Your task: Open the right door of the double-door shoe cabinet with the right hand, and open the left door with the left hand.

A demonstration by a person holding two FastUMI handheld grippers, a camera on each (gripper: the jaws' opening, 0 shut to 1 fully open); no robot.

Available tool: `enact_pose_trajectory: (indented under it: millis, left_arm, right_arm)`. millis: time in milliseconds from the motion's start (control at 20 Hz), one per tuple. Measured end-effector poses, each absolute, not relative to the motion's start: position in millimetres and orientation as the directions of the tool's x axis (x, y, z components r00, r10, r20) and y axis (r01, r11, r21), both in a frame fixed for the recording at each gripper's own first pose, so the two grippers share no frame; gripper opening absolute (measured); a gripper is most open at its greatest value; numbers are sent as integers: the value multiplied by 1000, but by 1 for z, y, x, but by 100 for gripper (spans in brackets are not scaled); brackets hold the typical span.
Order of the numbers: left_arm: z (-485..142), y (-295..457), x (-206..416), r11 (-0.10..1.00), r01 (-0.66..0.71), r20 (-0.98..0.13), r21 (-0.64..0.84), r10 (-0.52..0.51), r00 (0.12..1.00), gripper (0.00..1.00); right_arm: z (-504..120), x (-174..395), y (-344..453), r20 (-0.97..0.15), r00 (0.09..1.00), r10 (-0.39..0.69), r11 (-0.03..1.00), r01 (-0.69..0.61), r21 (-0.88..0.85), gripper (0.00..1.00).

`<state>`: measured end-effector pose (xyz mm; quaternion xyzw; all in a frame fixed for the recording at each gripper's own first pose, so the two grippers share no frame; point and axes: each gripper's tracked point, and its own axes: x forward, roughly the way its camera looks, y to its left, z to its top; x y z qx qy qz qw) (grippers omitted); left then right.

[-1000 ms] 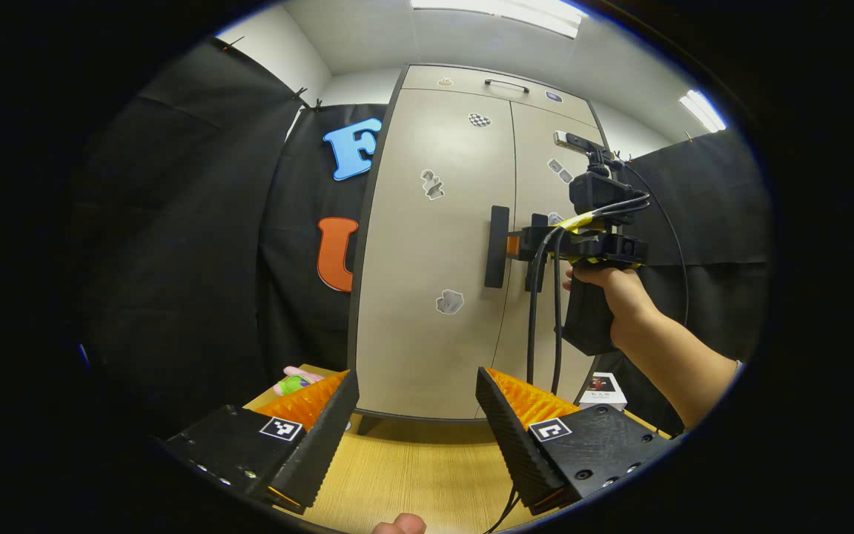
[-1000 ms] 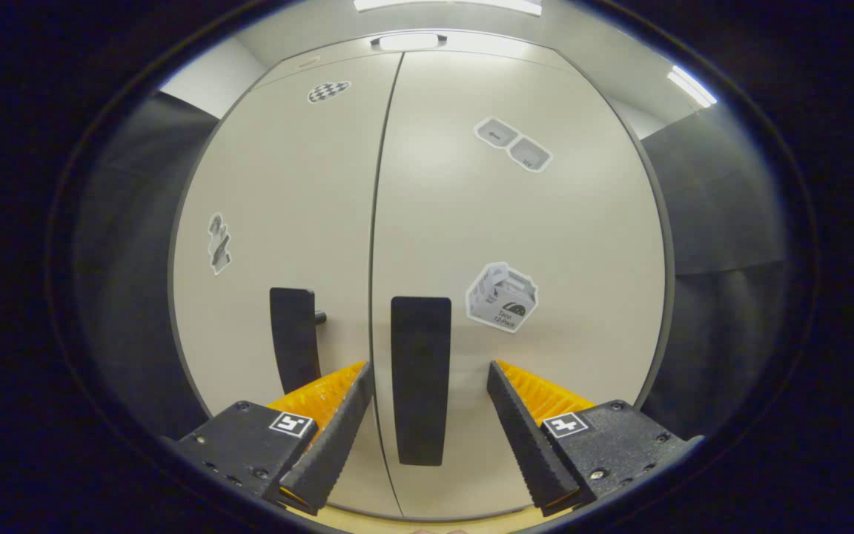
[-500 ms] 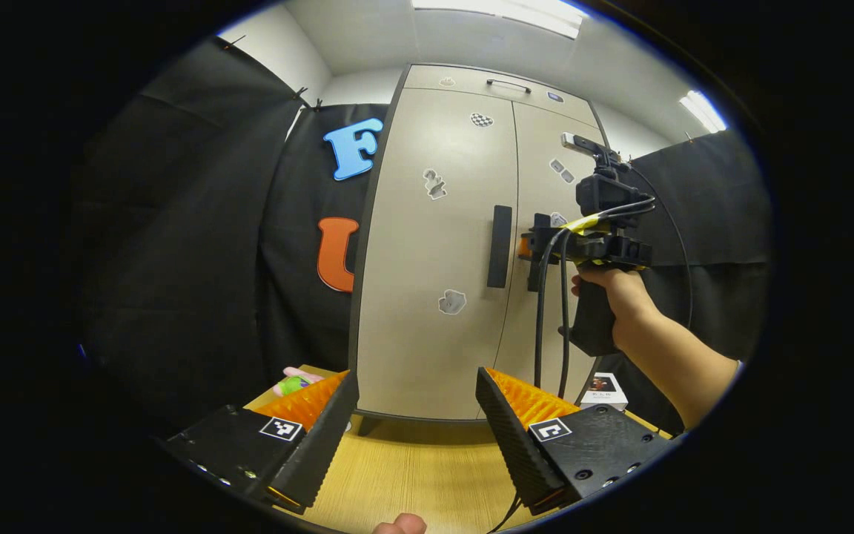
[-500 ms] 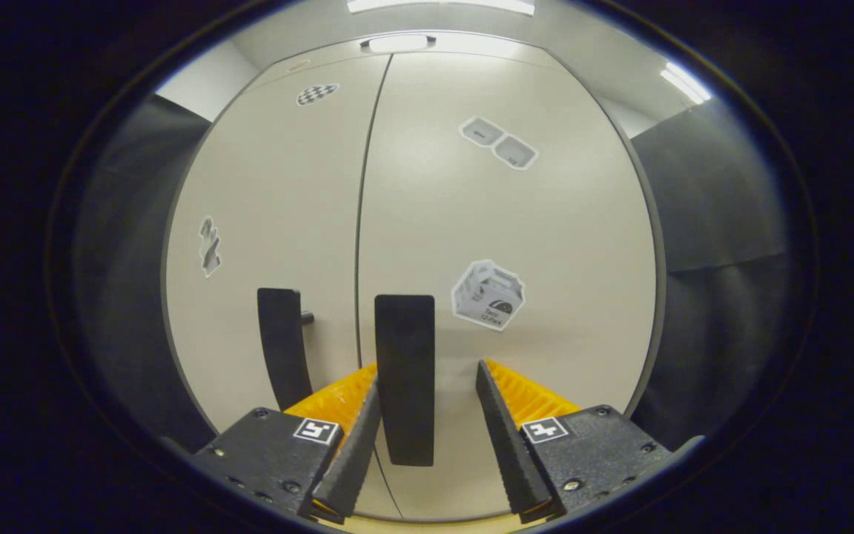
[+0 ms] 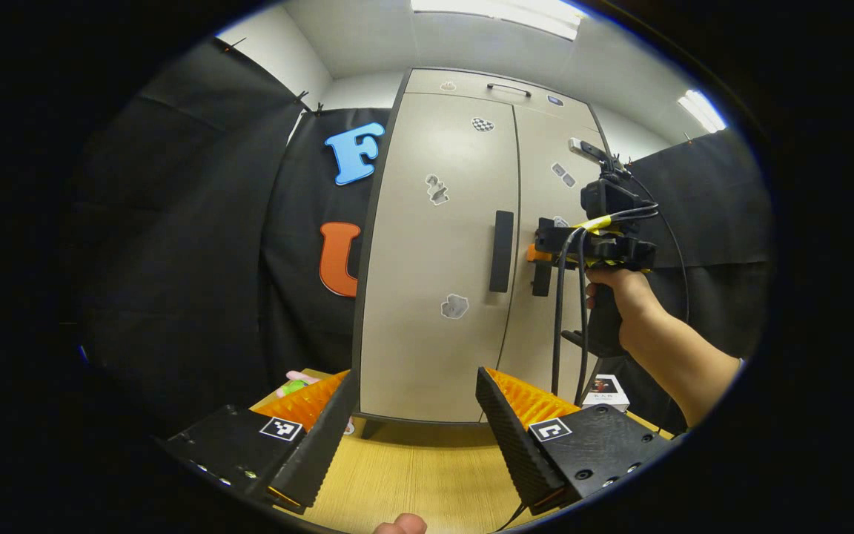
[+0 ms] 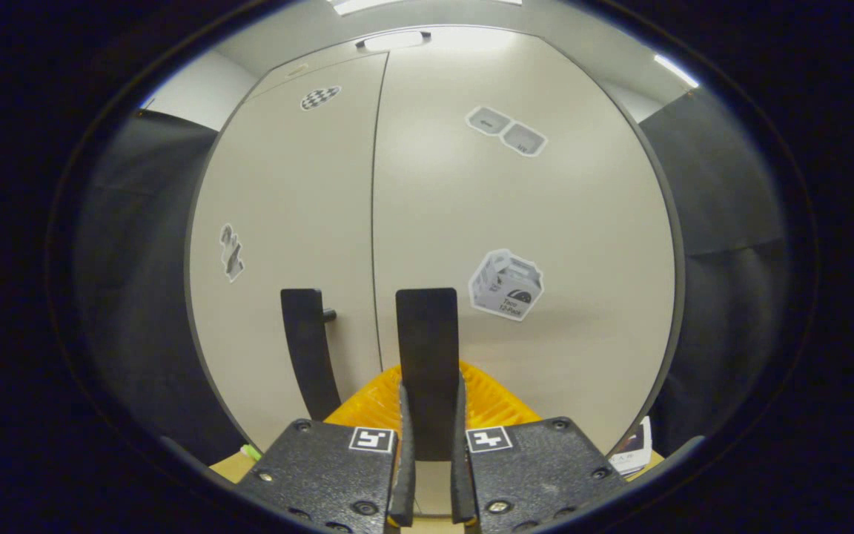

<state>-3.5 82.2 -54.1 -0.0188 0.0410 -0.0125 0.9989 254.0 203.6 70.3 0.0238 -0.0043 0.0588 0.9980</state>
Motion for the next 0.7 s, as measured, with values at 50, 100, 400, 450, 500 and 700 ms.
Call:
enact_pose_trajectory:
  millis: [50,100,400,450,500,700]
  left_arm:
    - [-53,83,-5,999,22,-80,-37,-25,996,95]
    - [-52,84,-6,999,20,-77,-34,-22,997,95]
    - [-45,82,-14,1000,15,-57,-22,-16,998,95]
    - [-45,81,-15,1000,17,-55,-21,-18,998,95]
    - [-43,81,-16,1000,18,-52,-20,-19,998,95]
    - [-41,76,-19,1000,24,-42,-9,-24,999,95]
  right_arm:
    - [71,250,204,10,991,130,990,-131,47,22]
    - [73,246,204,11,990,144,989,-144,42,22]
    - [86,195,189,-7,980,200,980,-200,26,22]
    - [86,186,184,-12,979,204,979,-204,19,22]
    - [84,177,178,-17,978,210,978,-210,16,22]
    - [80,150,158,-23,970,242,970,-242,28,22]
